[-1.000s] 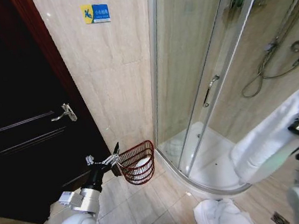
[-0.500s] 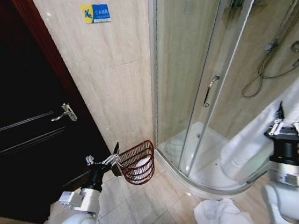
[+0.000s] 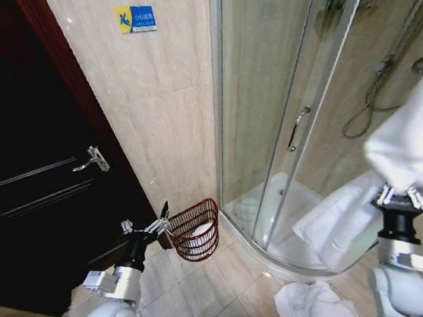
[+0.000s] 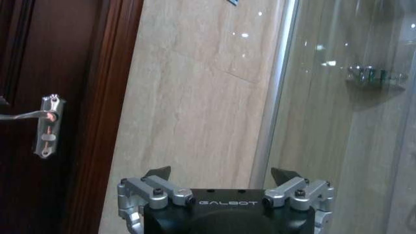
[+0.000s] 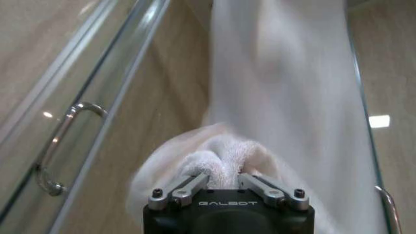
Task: Discard the used towel into the hamper.
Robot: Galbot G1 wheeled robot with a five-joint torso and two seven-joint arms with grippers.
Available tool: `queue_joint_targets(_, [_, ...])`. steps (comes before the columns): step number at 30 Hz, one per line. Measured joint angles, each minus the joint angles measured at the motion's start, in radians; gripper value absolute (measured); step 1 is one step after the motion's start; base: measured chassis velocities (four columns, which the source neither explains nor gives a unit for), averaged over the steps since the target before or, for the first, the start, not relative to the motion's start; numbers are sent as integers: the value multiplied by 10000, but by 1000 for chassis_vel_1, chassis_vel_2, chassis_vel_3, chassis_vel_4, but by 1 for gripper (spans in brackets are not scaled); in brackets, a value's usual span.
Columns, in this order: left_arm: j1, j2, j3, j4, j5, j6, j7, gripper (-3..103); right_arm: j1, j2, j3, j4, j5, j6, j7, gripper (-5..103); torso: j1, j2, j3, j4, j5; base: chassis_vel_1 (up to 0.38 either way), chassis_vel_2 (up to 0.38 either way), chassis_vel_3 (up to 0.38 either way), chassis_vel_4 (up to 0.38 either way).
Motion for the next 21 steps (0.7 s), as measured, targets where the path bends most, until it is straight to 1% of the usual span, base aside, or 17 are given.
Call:
queue_joint_targets(5, [0,0,0,0,0,0,0,100,-152,39,114,683,-208,159,-104,5,0,0,1,3,-1,0,0,0,0])
queue_joint_targets(6, [1,1,0,0,-1,0,0,100,-162,68,244,957,-294,161,-96,5,2,-2,2,0,13,0,0,0,0])
queue_joint_targets(7, [0,0,0,0,-1,0,1,100,-161,71,402,1276,-347,173,-73,5,2,-1,0,5,-9,0,0,0,0])
queue_joint_targets(8, [0,0,0,0,0,0,0,100,-192,71,528,1507,-357,181,-44,5,0,1,-2,2,-27,0,0,0,0])
queue_joint_targets(10, [0,1,0,0,0,0,0,100,-231,59,620,1684,-329,160,-22,5,0,1,-3,2,-21,0,0,0,0])
queue_joint_targets(11, [0,0,0,-1,0,0,0,100,-281,14,764,1955,-158,4,25,5,0,0,-1,5,7,0,0,0,0])
queue_joint_targets(12, [1,0,0,0,0,0,0,100,-312,-58,960,2247,119,-203,89,5,0,0,0,3,6,0,0,0,0])
queue_joint_targets(13, [0,1,0,0,-1,0,0,100,-326,-148,1165,2535,434,-484,181,5,0,1,-3,2,-17,0,0,0,0])
queue_joint_targets(14, [0,1,0,0,-1,0,0,100,-326,-148,1165,2535,434,-484,181,5,0,1,-3,2,-17,0,0,0,0])
queue_joint_targets(15, [0,0,0,0,0,0,0,100,-384,-213,1258,2702,741,-820,296,5,-1,2,-3,2,-21,0,0,0,0])
queue_joint_targets(17, [0,0,0,0,0,0,0,100,-525,-230,1210,2707,1212,-1402,640,5,0,1,-2,1,0,0,0,0,0])
queue_joint_targets(18, [0,0,0,0,0,0,0,100,-575,-149,1167,2632,1337,-1639,837,5,0,1,-1,2,3,0,0,0,0])
queue_joint_targets(19, [0,0,0,0,0,0,0,100,-575,-149,1167,2632,1337,-1639,837,5,0,1,-1,2,3,0,0,0,0])
queue_joint_targets(20, [0,0,0,0,-1,0,1,100,-610,-72,1137,2589,1399,-1787,955,5,0,1,-1,2,3,0,0,0,0])
queue_joint_targets(21, [0,0,0,0,0,0,0,100,-650,51,1049,2539,1567,-2054,1177,5,0,1,-1,1,2,0,0,0,0])
